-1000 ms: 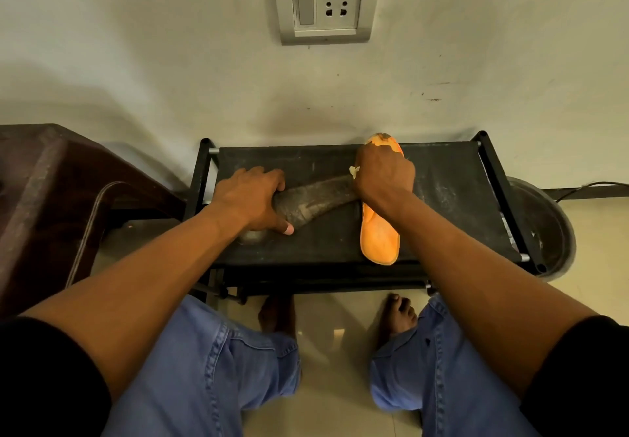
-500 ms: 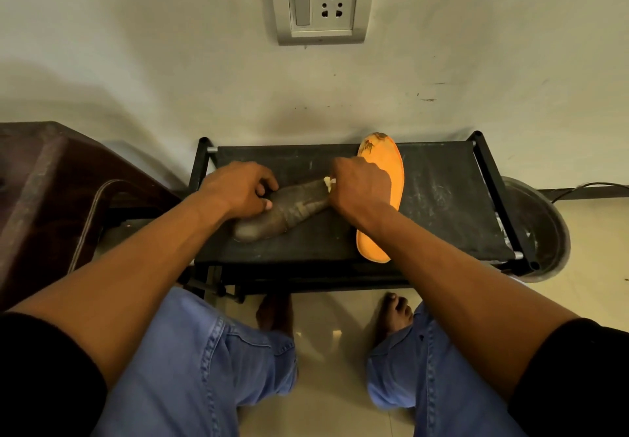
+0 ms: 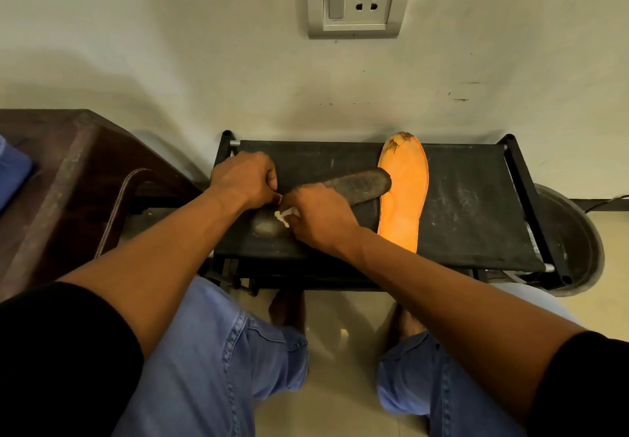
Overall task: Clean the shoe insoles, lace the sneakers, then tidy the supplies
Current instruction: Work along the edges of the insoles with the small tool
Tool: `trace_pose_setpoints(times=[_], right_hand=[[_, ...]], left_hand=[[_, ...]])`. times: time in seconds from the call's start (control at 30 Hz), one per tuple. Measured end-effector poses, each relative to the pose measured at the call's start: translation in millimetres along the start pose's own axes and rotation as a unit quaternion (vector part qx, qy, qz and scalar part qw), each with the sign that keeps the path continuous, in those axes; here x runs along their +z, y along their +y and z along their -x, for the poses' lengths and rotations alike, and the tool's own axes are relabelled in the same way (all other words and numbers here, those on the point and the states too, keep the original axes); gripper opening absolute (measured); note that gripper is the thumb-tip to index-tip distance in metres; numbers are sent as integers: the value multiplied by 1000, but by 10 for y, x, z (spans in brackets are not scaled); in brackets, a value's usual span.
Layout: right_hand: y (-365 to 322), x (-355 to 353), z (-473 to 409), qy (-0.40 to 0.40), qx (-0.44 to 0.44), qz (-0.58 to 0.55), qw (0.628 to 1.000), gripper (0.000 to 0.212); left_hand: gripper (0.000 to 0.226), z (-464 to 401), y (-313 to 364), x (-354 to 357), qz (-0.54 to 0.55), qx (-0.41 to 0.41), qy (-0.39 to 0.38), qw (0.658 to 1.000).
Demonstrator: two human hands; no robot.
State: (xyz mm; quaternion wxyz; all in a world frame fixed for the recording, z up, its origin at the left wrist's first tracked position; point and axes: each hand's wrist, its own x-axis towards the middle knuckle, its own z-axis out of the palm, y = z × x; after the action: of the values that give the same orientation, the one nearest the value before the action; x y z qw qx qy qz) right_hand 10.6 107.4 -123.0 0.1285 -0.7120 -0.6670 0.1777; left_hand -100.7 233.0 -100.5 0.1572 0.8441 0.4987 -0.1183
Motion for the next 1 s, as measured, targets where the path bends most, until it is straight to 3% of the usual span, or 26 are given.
trace_pose_setpoints(times=[0.23,0.33,0.47,0.67,0.83,1.0], right_hand=[[25,-6,-32,59,48,9,997,24],[-105,101,-25,27,9,-19,999,20],[-213,182,-10,20,-50,-19,998,20],[-131,107,-100,51,23,37,998,20],[-162,43,-75,-17,-9,4,1000,19],[-53,-70,-83,-2,10,75,997,20]], left_hand=[[23,0,-6,-14,4,-21,-9,1000],[8,-10,-14,3,9,-21,5,1000],[12,-17,-19,13,20,-25,0,999],[6,-20,-21,39,1,-16,6,1000],[9,-21,-15,50,-8,-5,12,1000],[12,-5,3,45,-2,5,1,1000]])
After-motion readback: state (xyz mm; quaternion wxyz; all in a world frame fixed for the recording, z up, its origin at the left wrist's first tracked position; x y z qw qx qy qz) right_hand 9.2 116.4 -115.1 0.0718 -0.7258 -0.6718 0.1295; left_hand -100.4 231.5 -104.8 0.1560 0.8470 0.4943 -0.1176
